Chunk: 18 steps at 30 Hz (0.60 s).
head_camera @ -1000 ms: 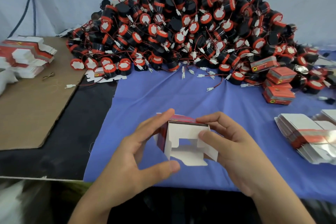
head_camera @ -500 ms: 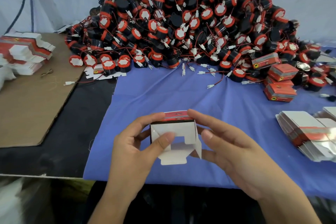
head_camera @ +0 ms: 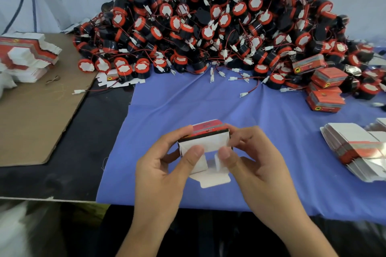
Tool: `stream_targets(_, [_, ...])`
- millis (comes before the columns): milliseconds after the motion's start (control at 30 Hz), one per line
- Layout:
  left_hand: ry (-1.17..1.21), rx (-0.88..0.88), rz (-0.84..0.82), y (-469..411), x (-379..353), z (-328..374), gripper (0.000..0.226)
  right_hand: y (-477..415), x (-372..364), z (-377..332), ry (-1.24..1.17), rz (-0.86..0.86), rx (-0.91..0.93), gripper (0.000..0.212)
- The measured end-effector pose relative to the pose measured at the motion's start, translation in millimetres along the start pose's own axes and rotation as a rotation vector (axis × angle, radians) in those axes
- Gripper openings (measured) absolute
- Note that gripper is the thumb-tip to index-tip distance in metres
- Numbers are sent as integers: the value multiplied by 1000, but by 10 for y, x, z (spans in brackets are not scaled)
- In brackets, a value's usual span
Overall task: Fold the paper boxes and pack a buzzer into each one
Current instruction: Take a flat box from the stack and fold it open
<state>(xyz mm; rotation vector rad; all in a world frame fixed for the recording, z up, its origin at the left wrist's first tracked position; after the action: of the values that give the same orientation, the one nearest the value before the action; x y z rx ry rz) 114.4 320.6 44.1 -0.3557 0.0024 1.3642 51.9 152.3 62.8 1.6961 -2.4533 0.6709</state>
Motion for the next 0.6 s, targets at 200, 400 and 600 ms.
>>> stream_targets(200, [45, 59, 78, -3, 71, -42, 29, 98, -39, 81, 25, -389, -28, 60])
stream_targets(400, [67, 99, 52, 73, -54, -74, 29, 90, -5, 96, -123, -76, -79, 42])
stream_targets(600, [26, -101, -19, 116, -169, 92, 17, 126, -42, 124, -355, 17, -182, 58])
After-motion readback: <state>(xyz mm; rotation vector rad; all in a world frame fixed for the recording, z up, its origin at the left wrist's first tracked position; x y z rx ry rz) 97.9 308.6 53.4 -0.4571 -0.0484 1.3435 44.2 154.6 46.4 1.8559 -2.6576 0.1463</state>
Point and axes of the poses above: each hand's wrist, its own y-axis away from the middle knuckle, its own x-axis out of the back of the hand, z = x × y, the point moved 7 cm from there along -y, towards the middle knuckle, and after that the axes turned 7 degrees about y, right-handed, at the moved point
